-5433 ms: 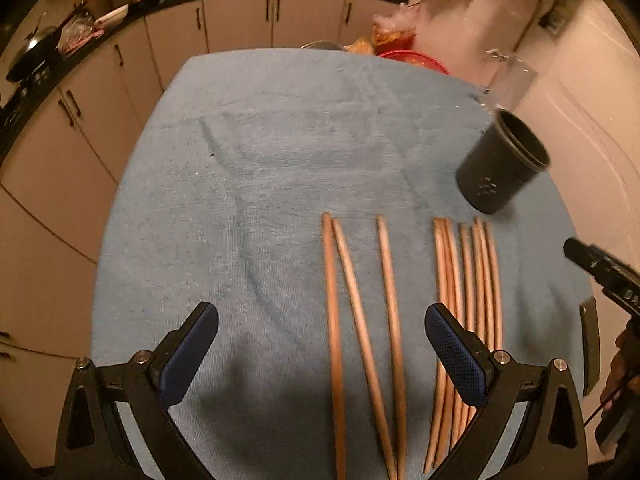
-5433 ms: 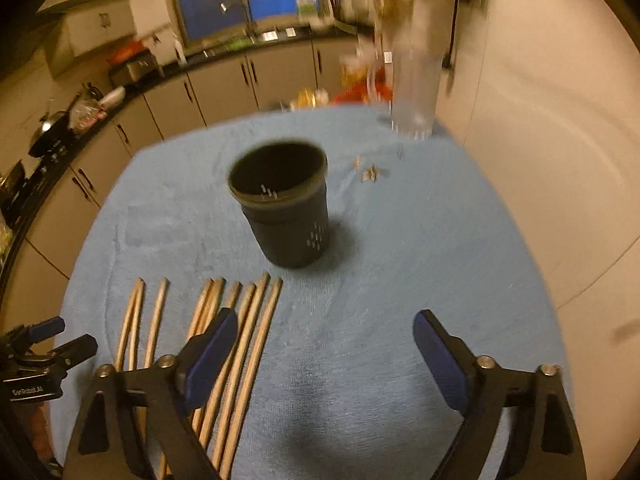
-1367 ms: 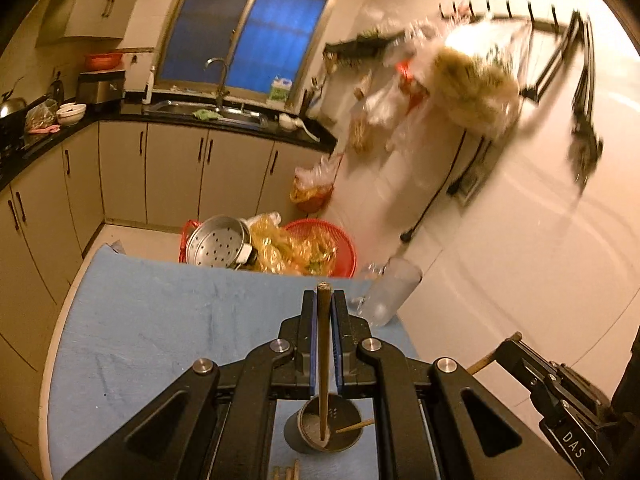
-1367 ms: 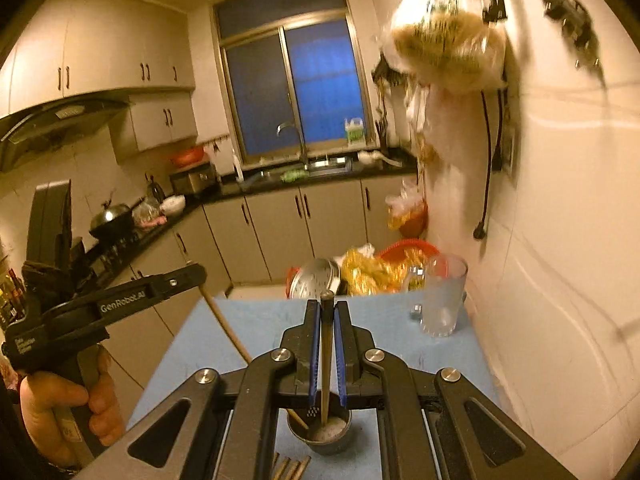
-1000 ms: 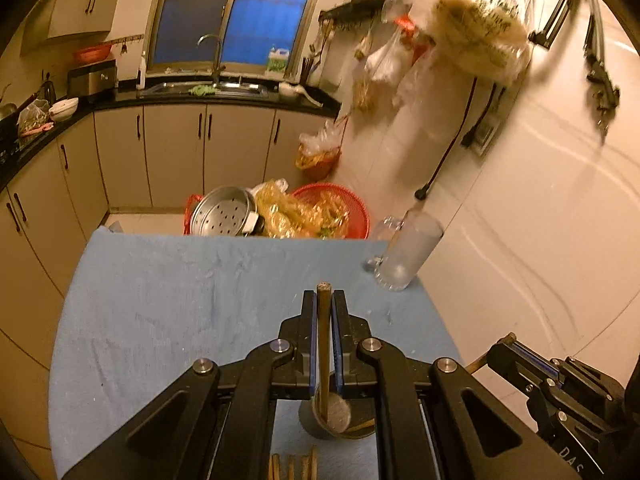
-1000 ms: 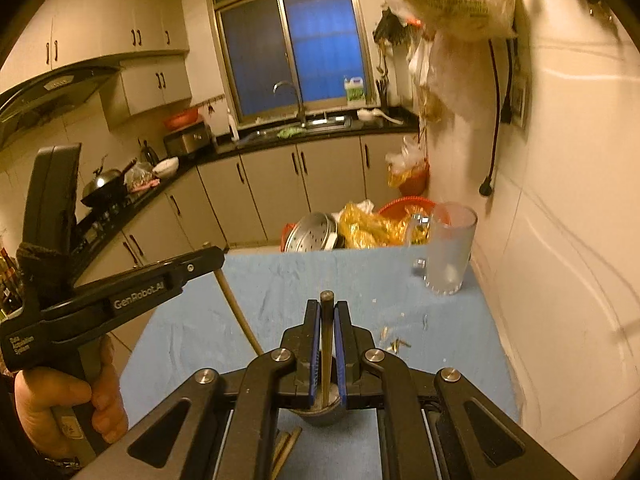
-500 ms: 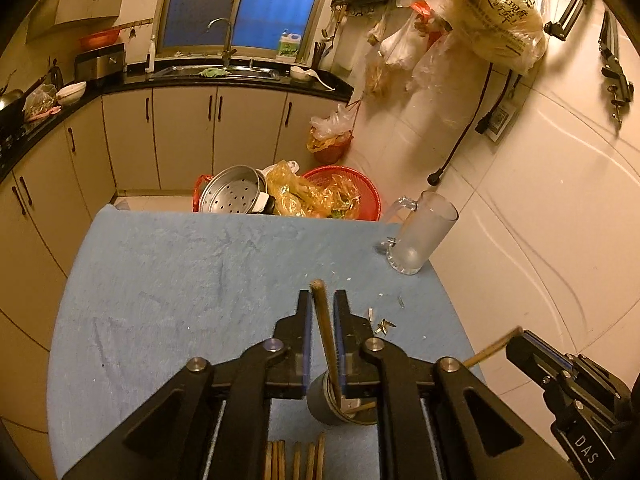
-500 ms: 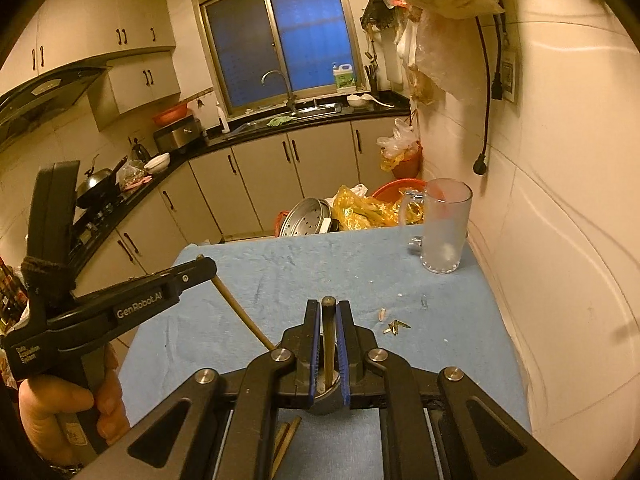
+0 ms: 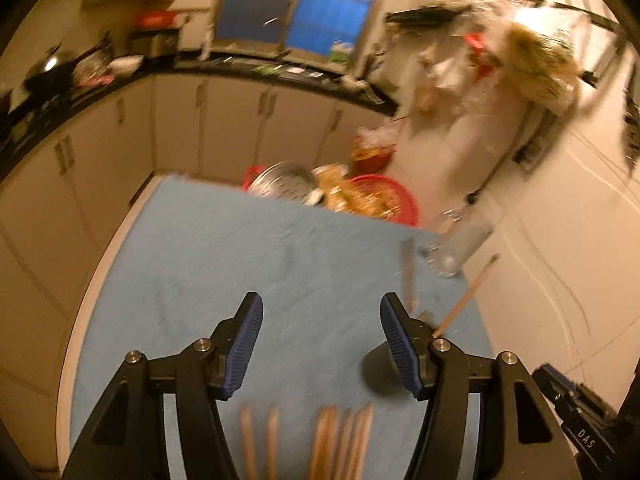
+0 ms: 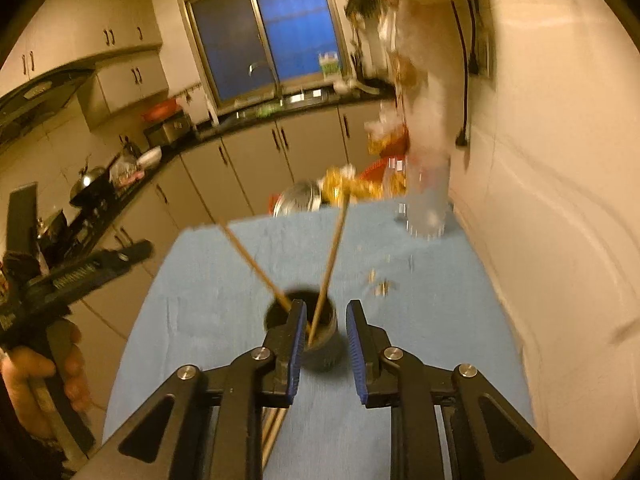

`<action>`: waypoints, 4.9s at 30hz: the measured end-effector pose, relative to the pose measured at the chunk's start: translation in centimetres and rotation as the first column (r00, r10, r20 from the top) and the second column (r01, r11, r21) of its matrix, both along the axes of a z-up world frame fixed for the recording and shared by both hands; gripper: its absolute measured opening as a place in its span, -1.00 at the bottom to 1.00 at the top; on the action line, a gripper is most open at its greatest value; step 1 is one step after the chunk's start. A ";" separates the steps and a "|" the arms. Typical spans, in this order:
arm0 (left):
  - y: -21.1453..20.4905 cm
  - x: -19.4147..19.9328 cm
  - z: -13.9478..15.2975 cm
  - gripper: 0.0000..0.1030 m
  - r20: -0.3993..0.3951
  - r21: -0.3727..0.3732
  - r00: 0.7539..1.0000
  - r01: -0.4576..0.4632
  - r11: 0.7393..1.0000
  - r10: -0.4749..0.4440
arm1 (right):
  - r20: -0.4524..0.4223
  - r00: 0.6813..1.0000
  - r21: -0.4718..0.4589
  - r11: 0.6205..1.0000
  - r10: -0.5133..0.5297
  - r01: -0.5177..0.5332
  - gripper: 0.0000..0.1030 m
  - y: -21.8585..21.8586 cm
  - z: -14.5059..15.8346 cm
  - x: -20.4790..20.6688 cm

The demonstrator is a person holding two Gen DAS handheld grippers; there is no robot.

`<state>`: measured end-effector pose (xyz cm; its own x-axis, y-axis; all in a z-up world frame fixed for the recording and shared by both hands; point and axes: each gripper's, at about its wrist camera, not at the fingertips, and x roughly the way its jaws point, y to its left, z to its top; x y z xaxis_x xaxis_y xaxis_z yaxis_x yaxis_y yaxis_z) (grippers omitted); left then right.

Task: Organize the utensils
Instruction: 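Lower both chopsticks into the grey holder and open both tools, then grasp another chopstick from the row with the right tool while the left tool grasps one, then lift both chopsticks and carry them over the grey holder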

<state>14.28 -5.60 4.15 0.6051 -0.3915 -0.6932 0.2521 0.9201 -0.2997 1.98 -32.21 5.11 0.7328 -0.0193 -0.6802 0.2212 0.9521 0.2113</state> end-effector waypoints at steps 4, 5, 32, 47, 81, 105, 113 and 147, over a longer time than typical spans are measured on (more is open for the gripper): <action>5.3 -1.2 -3.6 0.20 -0.101 0.034 0.990 -0.098 0.995 0.101 | -0.099 0.995 0.019 1.000 0.023 -0.021 -0.55 1.4 -3.8 -1.2; 6.2 -1.5 -4.5 0.20 -0.124 0.046 0.985 -0.116 0.992 0.121 | -0.116 0.993 0.021 0.999 0.031 -0.029 -0.55 1.7 -4.5 -1.4; 3.6 -2.8 -14.4 0.21 -0.341 0.218 0.940 0.092 0.972 -0.012 | -0.291 0.952 0.156 0.987 0.090 -0.046 -0.28 4.1 -16.3 4.0; 2.9 -0.7 -15.4 0.21 -0.354 0.233 0.935 0.103 0.967 -0.014 | -0.345 0.936 0.136 0.990 0.072 -0.026 -0.37 5.2 -18.6 7.5; 3.1 2.5 -17.0 0.20 -0.376 0.210 0.926 0.129 0.969 -0.042 | -0.347 0.924 0.105 0.986 0.160 -0.131 -0.81 10.3 -19.0 9.6; -3.3 2.7 -16.0 -0.43 -0.344 0.221 0.932 0.201 0.954 -0.116 | -0.224 0.964 0.168 0.980 0.142 -0.106 -0.83 7.3 -11.5 4.1; -6.1 2.0 -17.8 -0.75 -0.384 0.246 0.910 0.262 0.933 -0.154 | -0.205 0.970 0.158 0.982 0.132 -0.101 -0.83 6.9 -10.4 3.0; -0.9 -3.2 -0.7 -0.88 -0.097 -0.045 0.957 0.271 0.962 -0.274 | 0.042 0.990 0.144 0.979 0.136 -0.141 -0.85 4.2 0.8 -3.3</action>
